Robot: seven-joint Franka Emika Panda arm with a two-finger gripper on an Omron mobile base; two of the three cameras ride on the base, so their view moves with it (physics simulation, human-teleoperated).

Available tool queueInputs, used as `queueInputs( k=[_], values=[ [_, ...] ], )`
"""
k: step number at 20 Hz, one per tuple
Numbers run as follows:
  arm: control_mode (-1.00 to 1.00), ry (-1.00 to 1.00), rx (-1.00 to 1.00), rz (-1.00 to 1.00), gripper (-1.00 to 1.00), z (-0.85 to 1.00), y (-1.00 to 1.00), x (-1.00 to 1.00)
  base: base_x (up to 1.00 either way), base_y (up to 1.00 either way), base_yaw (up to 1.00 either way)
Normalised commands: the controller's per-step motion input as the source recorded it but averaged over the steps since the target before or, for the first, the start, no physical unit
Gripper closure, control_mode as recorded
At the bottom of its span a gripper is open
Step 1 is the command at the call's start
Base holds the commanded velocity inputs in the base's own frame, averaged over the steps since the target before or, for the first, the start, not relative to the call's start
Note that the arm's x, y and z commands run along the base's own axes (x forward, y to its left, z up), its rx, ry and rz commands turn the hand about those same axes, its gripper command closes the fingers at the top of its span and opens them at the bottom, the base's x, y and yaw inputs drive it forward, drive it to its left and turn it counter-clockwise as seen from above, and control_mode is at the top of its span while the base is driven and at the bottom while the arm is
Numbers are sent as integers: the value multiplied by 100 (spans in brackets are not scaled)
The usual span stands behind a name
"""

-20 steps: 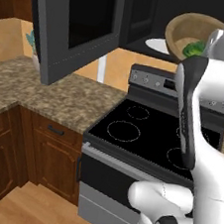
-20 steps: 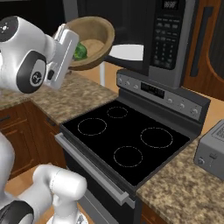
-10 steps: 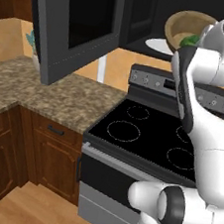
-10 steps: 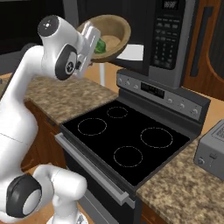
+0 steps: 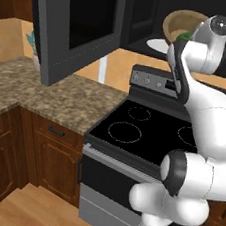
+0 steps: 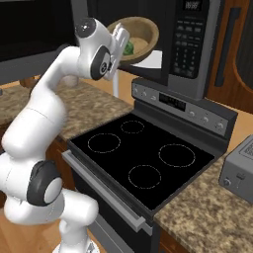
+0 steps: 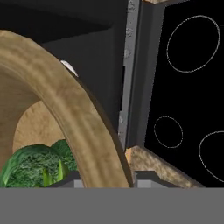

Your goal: Pick the broccoli from the sink and place it in the bowl. Then pick the bowl and place it in the microwave. Then close the microwave door and press the start button.

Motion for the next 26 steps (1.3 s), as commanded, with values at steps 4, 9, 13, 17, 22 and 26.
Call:
queueInputs(
  k=[4, 9, 13, 17, 22, 26],
  values=[
    [-100, 2, 0, 0, 100, -20, -4, 76, 0, 0, 0],
    [-100, 4, 0, 0, 100, -19, -16, 78, 0, 0, 0],
    [-100, 3, 0, 0, 100, -10, -24, 73, 0, 0, 0],
    [-100, 2, 0, 0, 100, -5, -24, 74, 0, 0, 0],
    [-100, 10, 0, 0, 100, -24, -10, 69, 0, 0, 0],
    [-100, 5, 0, 0, 100, -39, -22, 45, 0, 0, 0]
  ],
)
